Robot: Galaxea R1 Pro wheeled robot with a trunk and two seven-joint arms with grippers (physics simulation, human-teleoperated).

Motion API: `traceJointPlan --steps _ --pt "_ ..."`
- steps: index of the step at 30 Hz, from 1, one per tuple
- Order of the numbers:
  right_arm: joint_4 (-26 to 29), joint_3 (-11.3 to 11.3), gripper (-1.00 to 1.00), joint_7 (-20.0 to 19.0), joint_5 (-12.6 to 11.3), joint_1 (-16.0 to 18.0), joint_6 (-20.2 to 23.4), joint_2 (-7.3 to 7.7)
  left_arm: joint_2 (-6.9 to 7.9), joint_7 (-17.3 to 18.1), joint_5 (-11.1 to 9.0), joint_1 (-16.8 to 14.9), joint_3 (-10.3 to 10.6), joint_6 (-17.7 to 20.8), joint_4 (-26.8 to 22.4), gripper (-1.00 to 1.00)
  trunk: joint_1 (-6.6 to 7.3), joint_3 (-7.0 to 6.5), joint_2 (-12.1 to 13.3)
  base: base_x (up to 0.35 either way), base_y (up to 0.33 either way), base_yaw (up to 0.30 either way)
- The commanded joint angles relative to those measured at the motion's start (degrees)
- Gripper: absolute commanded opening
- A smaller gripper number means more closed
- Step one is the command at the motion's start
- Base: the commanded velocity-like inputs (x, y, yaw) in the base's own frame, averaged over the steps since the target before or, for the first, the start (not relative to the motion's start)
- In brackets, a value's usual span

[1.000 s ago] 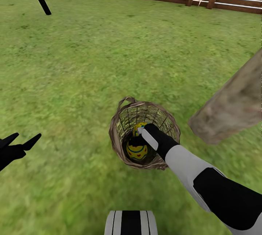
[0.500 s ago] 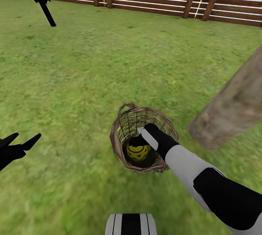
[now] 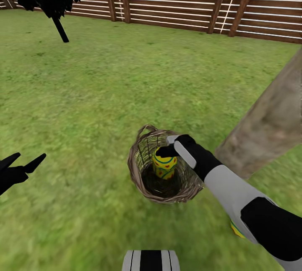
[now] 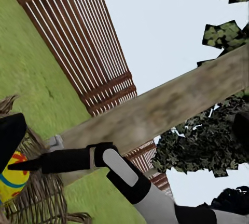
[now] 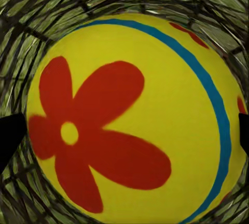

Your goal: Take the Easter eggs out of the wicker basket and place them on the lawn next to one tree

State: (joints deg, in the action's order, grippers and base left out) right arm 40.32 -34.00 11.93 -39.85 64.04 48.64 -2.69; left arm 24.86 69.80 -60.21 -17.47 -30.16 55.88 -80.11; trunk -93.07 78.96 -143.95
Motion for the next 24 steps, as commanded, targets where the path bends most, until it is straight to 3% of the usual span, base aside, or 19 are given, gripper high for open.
traceJointPlan --steps 1,2,3,5,7,10,13,20,21,24 --pt "1.01 -0.18 -1.00 0.55 -0.61 0.04 0.15 0.11 0.01 0.05 -0.22 -0.02 -0.66 0.37 -0.03 1.00 0.03 -0.19 0.00 0.000 0.000 0.000" --pt "1.93 -0.26 -1.00 0.55 -0.66 -0.23 0.22 -0.16 0.00 0.14 -0.33 -0.02 -2.31 0.44 -0.31 1.00 0.06 -0.41 0.02 0.000 0.000 0.000" --pt "2.00 -0.27 -1.00 0.55 -0.67 -0.30 0.22 -0.19 0.01 0.16 -0.38 -0.02 -2.68 0.45 -0.36 1.00 0.08 -0.63 0.03 0.000 0.000 0.000" --pt "2.03 -0.28 -1.00 0.55 -1.40 -0.38 0.22 -0.19 -0.05 0.16 -0.35 -0.02 -2.90 0.45 -0.39 1.00 0.13 -1.07 0.06 0.000 0.000 0.000" --pt "1.38 0.38 -1.00 -0.10 -0.66 -1.04 -0.42 -0.19 -0.70 -0.50 -0.38 0.00 -2.25 -0.20 -0.38 1.00 0.14 -1.07 0.06 0.000 0.000 0.000" --pt "1.81 -0.61 -1.00 0.58 -1.19 -0.23 -0.11 -1.16 0.28 -0.09 -1.32 0.96 -3.23 0.64 0.59 1.00 0.14 -1.07 0.06 0.000 0.000 0.000" --pt "2.78 -1.57 -1.00 0.71 -2.54 -0.86 0.80 -1.95 0.08 0.87 -2.18 1.91 -4.19 0.89 0.57 1.00 0.19 -1.51 0.08 0.000 0.000 0.000" --pt "4.50 -1.96 -1.00 0.78 -4.25 -0.93 2.98 -1.80 0.01 1.38 -2.19 2.95 -6.44 0.90 0.57 1.00 0.37 -3.06 0.18 0.000 0.000 0.000" --pt "4.50 -1.95 -1.00 0.83 -4.21 -0.93 3.83 -1.70 0.01 1.39 -2.19 2.94 -14.67 0.90 0.57 1.00 0.40 -3.28 0.19 0.000 0.000 0.000" --pt "4.57 -1.88 -1.00 0.91 -4.16 -0.93 3.91 -1.30 0.01 1.39 -2.19 2.97 -14.68 0.90 0.57 1.00 0.47 -3.95 0.23 0.000 0.000 0.000"
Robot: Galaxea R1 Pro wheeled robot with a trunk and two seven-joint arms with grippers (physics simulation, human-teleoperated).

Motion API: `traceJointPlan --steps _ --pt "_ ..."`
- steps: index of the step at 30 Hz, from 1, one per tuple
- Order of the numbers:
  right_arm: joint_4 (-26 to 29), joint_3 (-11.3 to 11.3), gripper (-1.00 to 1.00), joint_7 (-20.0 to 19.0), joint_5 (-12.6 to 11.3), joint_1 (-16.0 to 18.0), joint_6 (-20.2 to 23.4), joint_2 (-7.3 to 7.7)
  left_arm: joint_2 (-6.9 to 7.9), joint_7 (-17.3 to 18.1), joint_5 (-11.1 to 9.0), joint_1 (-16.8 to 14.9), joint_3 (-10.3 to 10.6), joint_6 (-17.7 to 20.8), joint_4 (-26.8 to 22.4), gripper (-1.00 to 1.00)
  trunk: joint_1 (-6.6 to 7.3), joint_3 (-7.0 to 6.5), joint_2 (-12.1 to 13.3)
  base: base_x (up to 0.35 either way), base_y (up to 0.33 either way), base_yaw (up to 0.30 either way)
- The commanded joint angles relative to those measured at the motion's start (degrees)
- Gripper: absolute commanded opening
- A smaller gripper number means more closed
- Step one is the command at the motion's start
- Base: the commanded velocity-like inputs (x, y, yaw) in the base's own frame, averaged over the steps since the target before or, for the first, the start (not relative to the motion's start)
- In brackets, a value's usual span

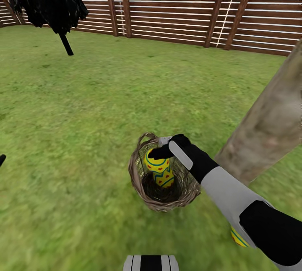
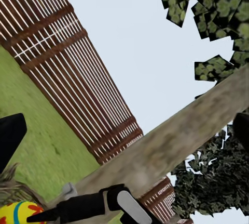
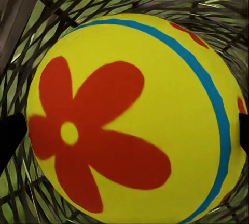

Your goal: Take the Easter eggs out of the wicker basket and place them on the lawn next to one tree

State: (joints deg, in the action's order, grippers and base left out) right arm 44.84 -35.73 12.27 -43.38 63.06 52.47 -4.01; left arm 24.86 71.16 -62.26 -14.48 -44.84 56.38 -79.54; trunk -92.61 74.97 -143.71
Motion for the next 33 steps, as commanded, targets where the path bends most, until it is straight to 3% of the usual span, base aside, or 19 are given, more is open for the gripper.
traceJointPlan --steps 1,9,20,28,30,31,32,33 --pt "0.04 -0.14 -1.00 0.62 -0.58 0.04 0.07 0.07 0.01 0.03 -0.14 -0.02 0.00 0.40 0.00 1.00 0.03 -0.19 0.00 0.000 0.000 0.000" --pt "0.07 0.02 -1.00 0.65 -0.63 0.04 0.09 1.46 -0.09 0.03 -0.17 -0.02 -0.04 0.40 0.08 1.00 0.24 -2.09 0.11 0.000 0.000 -0.055" --pt "0.87 0.05 -1.00 0.57 -0.82 0.04 0.26 1.90 -0.59 0.30 -0.06 -0.02 -0.06 0.40 0.00 1.00 0.24 -2.79 0.11 -0.014 0.000 -0.218" --pt "2.26 0.09 -1.00 0.44 -0.83 0.03 0.26 2.04 -0.62 0.73 -0.14 -0.02 0.01 0.40 -0.52 1.00 0.24 -3.31 0.11 -0.294 0.000 -0.220" --pt "7.27 2.74 -1.00 -0.10 -1.01 -1.03 0.20 4.41 -1.06 0.83 -0.14 -0.02 0.01 0.38 -0.45 1.00 0.24 -3.45 0.11 -0.058 0.000 -0.220" --pt "21.14 7.72 -1.00 -1.03 -2.38 -6.97 0.84 7.03 -1.42 1.19 -0.14 -0.02 0.01 0.36 -0.44 1.00 0.24 -3.52 0.11 -0.004 0.000 -0.220" --pt "29.35 9.84 -1.00 -1.21 -2.79 -10.52 2.25 8.02 -1.47 1.24 -0.16 -0.02 0.01 0.35 -0.44 1.00 0.24 -3.58 0.11 -0.001 0.000 -0.220" --pt "34.01 11.53 -1.00 -1.65 -3.12 -12.98 3.04 8.33 -1.49 1.25 -0.15 -0.02 0.01 0.36 -0.44 1.00 0.24 -3.65 0.11 -0.001 0.000 -0.220"
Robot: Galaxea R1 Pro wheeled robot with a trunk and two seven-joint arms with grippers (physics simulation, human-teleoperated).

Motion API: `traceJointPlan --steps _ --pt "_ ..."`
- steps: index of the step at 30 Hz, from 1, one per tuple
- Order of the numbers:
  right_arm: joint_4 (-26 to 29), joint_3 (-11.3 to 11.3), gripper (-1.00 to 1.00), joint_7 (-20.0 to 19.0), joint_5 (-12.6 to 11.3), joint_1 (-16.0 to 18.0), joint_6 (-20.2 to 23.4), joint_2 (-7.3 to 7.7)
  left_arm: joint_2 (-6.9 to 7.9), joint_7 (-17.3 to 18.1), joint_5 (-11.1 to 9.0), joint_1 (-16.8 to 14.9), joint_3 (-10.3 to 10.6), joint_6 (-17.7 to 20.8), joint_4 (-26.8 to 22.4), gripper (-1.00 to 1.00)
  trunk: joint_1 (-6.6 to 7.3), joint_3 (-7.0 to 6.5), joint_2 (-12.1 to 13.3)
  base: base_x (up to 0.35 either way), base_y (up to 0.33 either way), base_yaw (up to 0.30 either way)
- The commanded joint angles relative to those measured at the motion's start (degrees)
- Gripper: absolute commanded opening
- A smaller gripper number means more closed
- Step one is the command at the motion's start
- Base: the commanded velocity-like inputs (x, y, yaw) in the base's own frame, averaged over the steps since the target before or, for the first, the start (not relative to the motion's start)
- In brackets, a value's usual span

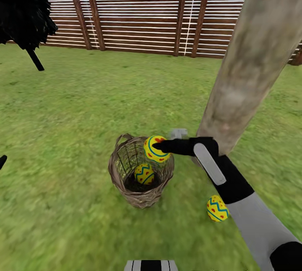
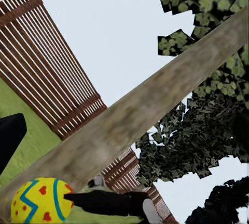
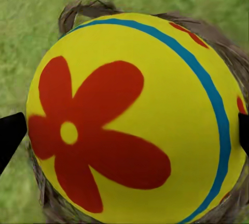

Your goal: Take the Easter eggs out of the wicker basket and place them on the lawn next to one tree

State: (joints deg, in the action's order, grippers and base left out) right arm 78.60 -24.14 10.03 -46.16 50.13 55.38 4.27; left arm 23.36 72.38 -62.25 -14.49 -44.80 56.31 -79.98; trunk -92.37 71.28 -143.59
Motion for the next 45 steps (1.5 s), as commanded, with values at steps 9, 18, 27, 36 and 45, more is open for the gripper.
traceJointPlan --steps 9,18,27,36,45 --pt "3.48 2.76 -1.00 -25.35 -19.56 -6.45 0.61 12.12 -0.13 0.04 -0.17 -0.01 0.41 0.38 -0.11 1.00 0.00 -0.58 -0.01 -0.085 -0.110 -0.220" --pt "3.08 3.37 -1.00 -28.86 -19.71 -10.59 0.37 15.43 -3.66 -0.73 0.23 -0.41 13.74 -3.01 -1.44 1.00 0.00 -1.21 -0.01 -0.006 -0.321 -0.220" --pt "1.32 8.71 -1.00 -34.90 -19.61 -12.93 0.21 18.91 -7.79 -1.10 0.29 -1.18 22.83 -5.25 -3.59 1.00 0.00 -1.84 -0.01 0.149 -0.335 -0.220" --pt "-9.13 10.54 -1.00 -34.55 -10.62 -12.95 0.15 19.72 -12.78 -1.01 0.45 -1.22 27.37 -5.32 -3.61 1.00 0.00 -2.01 -0.01 0.117 -0.162 -0.058" --pt "-20.36 10.15 -1.00 -33.47 11.94 -13.04 -6.76 20.03 -17.90 -6.00 0.99 -1.20 39.09 -8.42 -3.61 1.00 0.00 -2.01 -0.01 0.000 -0.045 0.000"
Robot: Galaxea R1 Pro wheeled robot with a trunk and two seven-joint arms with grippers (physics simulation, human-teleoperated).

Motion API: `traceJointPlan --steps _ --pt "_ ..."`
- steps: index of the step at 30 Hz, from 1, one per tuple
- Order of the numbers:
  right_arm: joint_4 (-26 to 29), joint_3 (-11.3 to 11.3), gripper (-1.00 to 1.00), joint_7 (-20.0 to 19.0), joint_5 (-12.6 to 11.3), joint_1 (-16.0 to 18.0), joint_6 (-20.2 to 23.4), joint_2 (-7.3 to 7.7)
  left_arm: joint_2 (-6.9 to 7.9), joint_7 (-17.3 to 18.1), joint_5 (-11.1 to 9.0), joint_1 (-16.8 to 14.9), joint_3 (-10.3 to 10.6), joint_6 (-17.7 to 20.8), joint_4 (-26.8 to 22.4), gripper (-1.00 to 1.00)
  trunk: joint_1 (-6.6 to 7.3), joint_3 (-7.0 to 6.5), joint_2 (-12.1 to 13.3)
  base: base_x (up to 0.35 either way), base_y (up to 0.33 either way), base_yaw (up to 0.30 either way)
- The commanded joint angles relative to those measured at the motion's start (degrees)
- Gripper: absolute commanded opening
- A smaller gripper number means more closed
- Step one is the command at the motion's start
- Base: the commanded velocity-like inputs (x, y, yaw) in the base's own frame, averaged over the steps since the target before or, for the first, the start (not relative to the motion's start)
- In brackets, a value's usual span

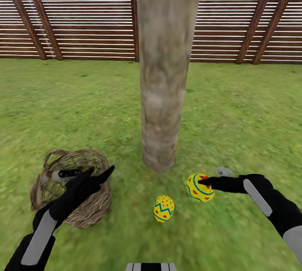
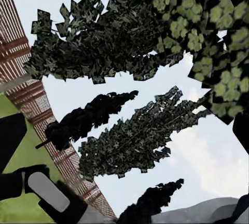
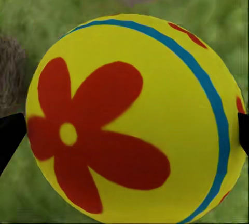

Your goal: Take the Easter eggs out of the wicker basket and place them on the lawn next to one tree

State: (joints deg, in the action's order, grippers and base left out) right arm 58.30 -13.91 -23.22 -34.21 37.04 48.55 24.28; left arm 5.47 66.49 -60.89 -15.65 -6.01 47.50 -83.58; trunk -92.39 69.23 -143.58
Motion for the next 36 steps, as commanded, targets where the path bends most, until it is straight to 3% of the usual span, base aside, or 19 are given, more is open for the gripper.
traceJointPlan --steps 1,3,5,6,7,9,10,11,12,14,15,18,23,32,35,36 --pt "-1.61 -0.08 -1.00 -0.16 6.24 0.04 -3.81 -1.45 -1.12 -6.83 -0.24 -0.06 6.42 -3.16 0.03 1.00 0.02 0.04 -0.02 0.000 -0.002 0.000" --pt "-2.63 -0.02 -1.00 -0.08 9.27 0.05 -6.07 -2.60 -2.83 -16.19 -0.20 -0.06 13.98 -7.99 0.07 1.00 0.02 0.04 -0.02 0.000 0.000 0.000" --pt "-3.96 -0.15 -1.00 0.06 11.28 0.03 -10.93 -2.75 -3.63 -17.92 -0.19 -0.06 15.25 -9.09 0.01 1.00 0.02 0.04 -0.02 0.000 0.000 0.000" --pt "-5.99 -0.29 -1.00 0.09 13.72 0.03 -14.83 -3.15 -3.73 -18.00 -0.19 -0.04 15.40 -9.25 0.00 1.00 0.02 0.04 -0.02 0.000 0.000 0.000" --pt "-9.01 -0.37 -1.00 0.11 16.57 0.02 -19.29 -4.55 -3.82 -18.04 -0.19 -0.25 15.46 -9.32 0.00 1.00 -0.01 0.26 -0.04 0.000 0.000 0.000" --pt "-13.98 -1.10 -1.00 1.42 24.86 -0.01 -25.10 -8.78 -3.87 -17.98 -0.19 -1.32 15.49 -9.28 -0.01 1.00 -0.06 0.71 -0.06 0.000 0.000 0.000" --pt "-16.49 -1.78 -1.00 4.03 31.92 -0.01 -27.48 -11.11 -3.88 -17.88 -0.19 -1.54 15.50 -9.28 -0.01 1.00 -0.09 0.93 -0.08 0.000 0.000 0.000" --pt "-18.56 -2.00 -1.00 6.57 36.25 0.00 -30.13 -12.75 -3.88 -17.84 -0.19 -1.60 15.50 -9.27 -0.01 1.00 -0.11 1.15 -0.09 0.000 0.000 0.000" --pt "-22.76 -2.14 -1.00 11.93 39.62 0.00 -36.17 -15.05 -3.94 -17.77 -0.19 -1.68 15.55 -9.24 -0.03 1.00 -0.14 1.37 -0.10 0.000 0.000 0.000" --pt "-29.10 -2.31 -1.00 18.91 41.56 0.03 -42.25 -17.54 -3.97 -17.73 -0.19 -1.69 15.59 -9.09 -0.30 1.00 -0.19 1.81 -0.13 0.000 0.000 0.000" --pt "-30.23 -2.33 -1.00 20.04 41.84 0.04 -43.47 -18.28 -3.97 -17.72 -0.19 -1.71 15.59 -8.99 -0.56 1.00 -0.22 2.04 -0.14 0.000 0.000 0.000" --pt "-31.40 -2.35 -1.00 25.04 41.94 0.05 -47.58 -18.98 -3.97 -17.70 -0.20 -1.71 15.66 -8.78 -0.98 1.00 -0.29 2.70 -0.18 0.000 0.000 0.000" --pt "-30.68 -3.98 -1.00 25.15 43.59 1.68 -49.15 -18.92 -4.81 -16.48 -0.54 -0.71 17.29 -9.15 -1.24 1.00 -0.30 2.69 -0.18 0.000 -0.007 0.000" --pt "-31.32 -6.90 -1.00 27.06 46.48 2.16 -52.04 -19.35 -4.85 -14.43 -0.45 -0.61 20.19 -9.18 -1.30 1.00 -0.30 2.69 -0.18 0.000 -0.282 0.000" --pt "-31.32 -7.88 -1.00 27.25 47.44 2.16 -53.00 -19.38 -4.78 -14.36 -0.45 -0.61 20.23 -9.18 -1.27 1.00 -0.30 2.65 -0.18 0.000 -0.169 0.147" --pt "-31.32 -10.15 -1.00 27.48 50.77 2.16 -55.33 -19.41 -4.77 -14.37 -0.45 -0.61 20.24 -9.18 -1.28 1.00 -0.30 2.61 -0.18 0.000 -0.027 0.249"
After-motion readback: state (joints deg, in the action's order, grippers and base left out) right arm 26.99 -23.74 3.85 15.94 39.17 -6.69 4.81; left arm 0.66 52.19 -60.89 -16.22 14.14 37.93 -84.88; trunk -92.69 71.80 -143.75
